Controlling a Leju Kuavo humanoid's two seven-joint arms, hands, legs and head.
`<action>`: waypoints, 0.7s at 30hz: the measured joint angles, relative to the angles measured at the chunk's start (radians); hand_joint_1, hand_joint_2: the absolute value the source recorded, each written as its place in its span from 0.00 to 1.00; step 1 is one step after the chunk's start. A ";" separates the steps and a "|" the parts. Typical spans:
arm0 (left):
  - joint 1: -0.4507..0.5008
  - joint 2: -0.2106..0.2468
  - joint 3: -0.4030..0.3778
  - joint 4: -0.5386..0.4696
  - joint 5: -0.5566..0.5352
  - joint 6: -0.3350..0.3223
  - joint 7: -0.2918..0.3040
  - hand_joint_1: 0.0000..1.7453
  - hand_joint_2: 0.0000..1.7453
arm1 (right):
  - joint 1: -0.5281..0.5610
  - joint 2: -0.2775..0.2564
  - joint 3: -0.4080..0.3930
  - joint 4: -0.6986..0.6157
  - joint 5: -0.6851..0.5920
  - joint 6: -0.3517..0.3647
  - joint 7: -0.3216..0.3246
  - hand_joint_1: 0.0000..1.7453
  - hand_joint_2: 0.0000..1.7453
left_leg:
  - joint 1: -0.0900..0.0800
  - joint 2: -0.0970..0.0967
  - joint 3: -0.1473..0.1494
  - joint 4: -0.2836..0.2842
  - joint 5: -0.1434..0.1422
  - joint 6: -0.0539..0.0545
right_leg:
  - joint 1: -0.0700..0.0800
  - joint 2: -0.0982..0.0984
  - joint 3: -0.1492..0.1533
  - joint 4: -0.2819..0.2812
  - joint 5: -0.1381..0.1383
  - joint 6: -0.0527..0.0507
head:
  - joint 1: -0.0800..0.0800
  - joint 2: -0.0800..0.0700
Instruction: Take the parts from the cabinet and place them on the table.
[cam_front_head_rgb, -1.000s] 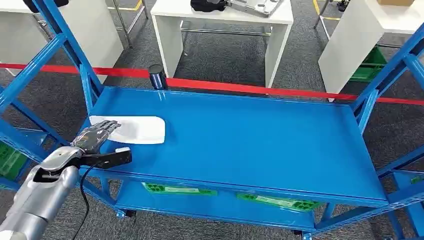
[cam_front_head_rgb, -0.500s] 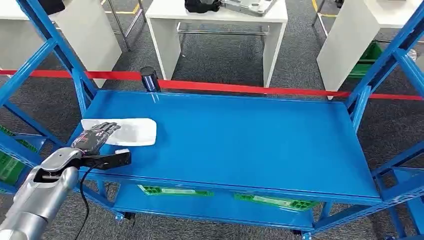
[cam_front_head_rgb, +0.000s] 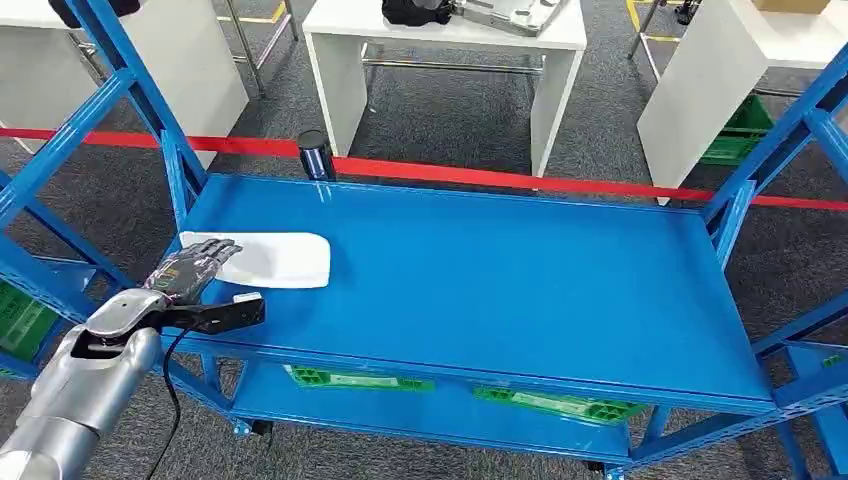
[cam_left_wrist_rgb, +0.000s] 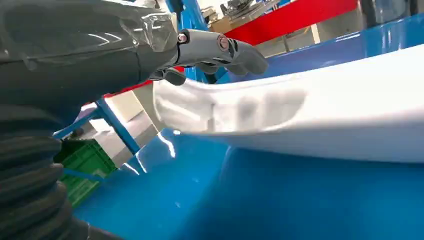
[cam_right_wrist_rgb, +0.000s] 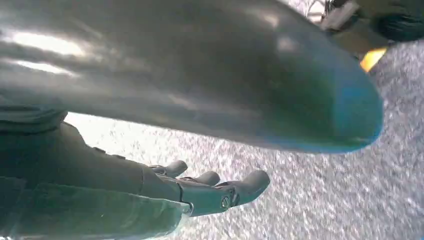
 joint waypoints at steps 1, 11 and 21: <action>-0.002 0.000 0.000 0.002 -0.002 0.000 0.000 0.00 1.00 | -0.003 0.000 0.000 0.001 -0.001 0.000 0.000 0.00 0.00 | -0.008 -0.001 -0.007 0.010 -0.007 -0.009 | 0.006 0.005 0.005 0.003 0.004 -0.015 | 0.000 0.000; -0.038 -0.028 -0.022 0.030 -0.022 -0.011 -0.014 1.00 0.00 | -0.014 0.000 0.000 0.010 -0.005 0.001 -0.005 0.00 0.00 | 0.010 0.001 -0.175 0.345 -0.148 -0.044 | 0.008 0.008 -0.002 0.004 0.012 -0.055 | -0.007 0.000; -0.079 -0.035 -0.043 0.047 -0.022 -0.002 -0.026 1.00 0.00 | -0.015 0.006 0.000 0.029 -0.006 0.001 -0.015 0.00 0.00 | 0.004 0.005 -0.005 -0.010 0.007 0.007 | 0.014 0.009 -0.009 0.008 0.009 -0.030 | -0.005 0.000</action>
